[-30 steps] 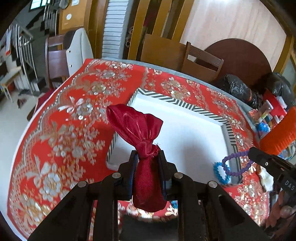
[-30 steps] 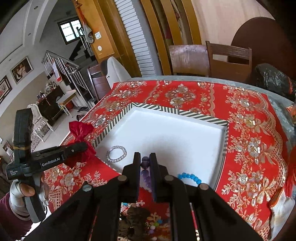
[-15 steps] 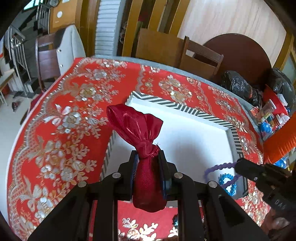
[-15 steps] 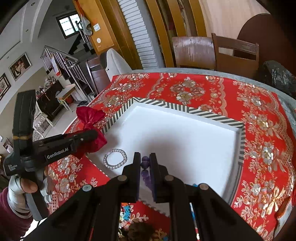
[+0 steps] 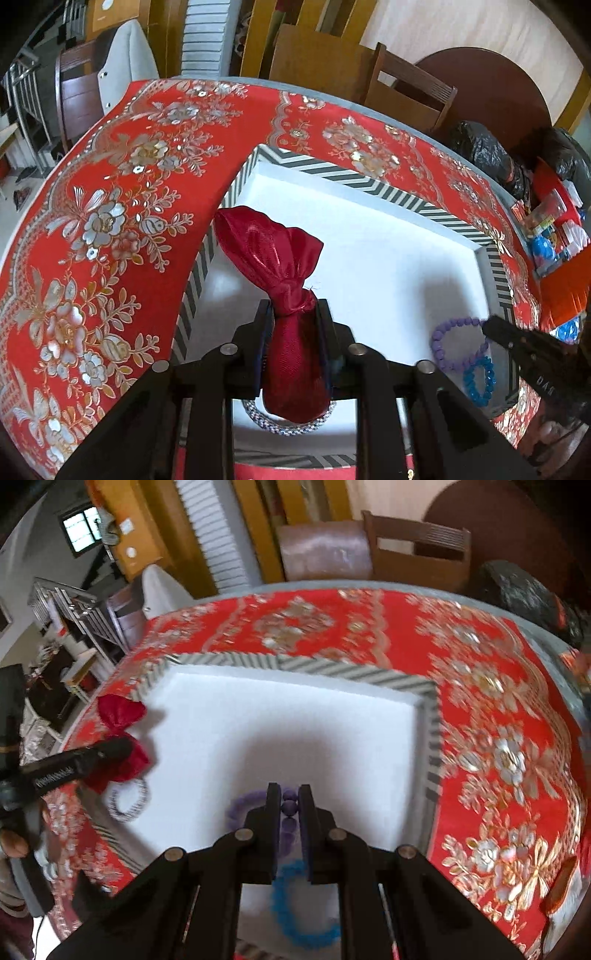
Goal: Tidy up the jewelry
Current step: 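Carry the bow and purple bracelet into the tray and open both tools, then lift both open tools out of the tray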
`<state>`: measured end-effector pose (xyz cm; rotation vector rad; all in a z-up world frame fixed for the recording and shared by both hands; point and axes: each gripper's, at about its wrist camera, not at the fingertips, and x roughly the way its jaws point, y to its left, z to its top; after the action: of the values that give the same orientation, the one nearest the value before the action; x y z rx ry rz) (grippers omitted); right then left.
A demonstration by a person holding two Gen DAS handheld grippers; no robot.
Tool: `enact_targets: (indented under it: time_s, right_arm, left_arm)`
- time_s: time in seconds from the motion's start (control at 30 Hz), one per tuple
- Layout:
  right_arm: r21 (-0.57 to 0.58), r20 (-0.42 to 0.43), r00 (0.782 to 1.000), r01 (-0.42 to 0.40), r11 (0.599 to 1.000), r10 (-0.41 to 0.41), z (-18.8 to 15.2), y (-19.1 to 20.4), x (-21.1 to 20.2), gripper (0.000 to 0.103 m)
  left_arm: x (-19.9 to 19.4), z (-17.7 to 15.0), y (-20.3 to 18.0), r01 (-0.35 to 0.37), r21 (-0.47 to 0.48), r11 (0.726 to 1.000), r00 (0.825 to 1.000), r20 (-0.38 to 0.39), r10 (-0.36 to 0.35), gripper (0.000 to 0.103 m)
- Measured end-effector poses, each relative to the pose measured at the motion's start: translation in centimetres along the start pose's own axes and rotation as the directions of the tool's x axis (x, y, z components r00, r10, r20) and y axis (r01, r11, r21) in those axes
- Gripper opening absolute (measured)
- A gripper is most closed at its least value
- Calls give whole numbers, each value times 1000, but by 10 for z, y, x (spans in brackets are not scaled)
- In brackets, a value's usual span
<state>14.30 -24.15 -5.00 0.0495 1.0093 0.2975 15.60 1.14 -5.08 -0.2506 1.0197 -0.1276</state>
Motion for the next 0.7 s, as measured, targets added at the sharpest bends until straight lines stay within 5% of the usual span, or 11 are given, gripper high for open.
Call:
enact_targets:
  time_s: [0.17, 0.23, 0.5, 0.7]
  right_arm:
    - [-15, 20, 999, -41, 999, 42, -14, 9, -19, 35]
    - [-49, 34, 993, -111, 993, 113, -19, 23, -29, 37]
    - [-172, -102, 957, -286, 943, 272, -36, 70, -9, 37]
    - [-269, -225, 910, -401, 876, 348, -54, 94, -3, 39]
  left_arm:
    - [-1, -4, 7, 44, -20, 999, 999, -2, -44, 53]
    - [-4, -7, 9, 40, -28, 999, 999, -2, -41, 62]
    - [-32, -24, 5, -36, -13, 999, 999, 27, 36, 62]
    - [-57, -37, 0, -88, -1, 996, 994, 69, 88, 62]
